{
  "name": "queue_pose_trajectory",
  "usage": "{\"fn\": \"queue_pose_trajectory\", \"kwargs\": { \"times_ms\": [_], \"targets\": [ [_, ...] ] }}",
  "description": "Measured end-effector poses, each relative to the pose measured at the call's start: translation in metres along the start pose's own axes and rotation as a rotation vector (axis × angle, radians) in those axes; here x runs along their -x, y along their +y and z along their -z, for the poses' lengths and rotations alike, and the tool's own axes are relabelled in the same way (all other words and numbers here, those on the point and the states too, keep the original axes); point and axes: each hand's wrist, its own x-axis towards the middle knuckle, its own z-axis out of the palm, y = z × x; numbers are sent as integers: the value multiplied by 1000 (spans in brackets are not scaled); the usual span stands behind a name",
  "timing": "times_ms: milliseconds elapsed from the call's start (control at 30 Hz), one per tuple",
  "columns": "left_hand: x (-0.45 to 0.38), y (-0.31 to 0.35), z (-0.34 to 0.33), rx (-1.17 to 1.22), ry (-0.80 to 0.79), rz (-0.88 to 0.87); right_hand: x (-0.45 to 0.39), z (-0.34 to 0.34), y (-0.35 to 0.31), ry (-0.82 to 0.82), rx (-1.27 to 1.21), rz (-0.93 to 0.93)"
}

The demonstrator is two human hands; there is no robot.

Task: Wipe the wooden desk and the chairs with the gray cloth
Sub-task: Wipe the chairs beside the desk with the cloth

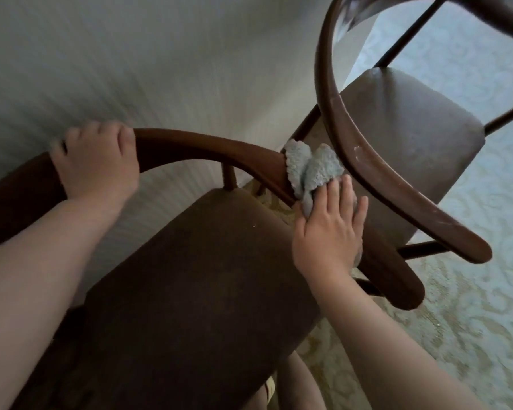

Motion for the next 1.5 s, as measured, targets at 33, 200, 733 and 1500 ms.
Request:
{"fn": "queue_pose_trajectory", "kwargs": {
  "times_ms": [33, 200, 733, 1500],
  "targets": [
    [-1, -6, 2, -2, 0, 41, -9, -2, -5, -8, 17, 50],
    [5, 8, -1, -32, -25, 154, -9, -7, -9, 25, 18, 64],
    [12, -15, 0, 29, 8, -12, -69, 16, -59, -40, -239, 399],
    [43, -82, 5, 178, 67, 436, -62, 37, -280, -170, -133, 893]
  ]
}}
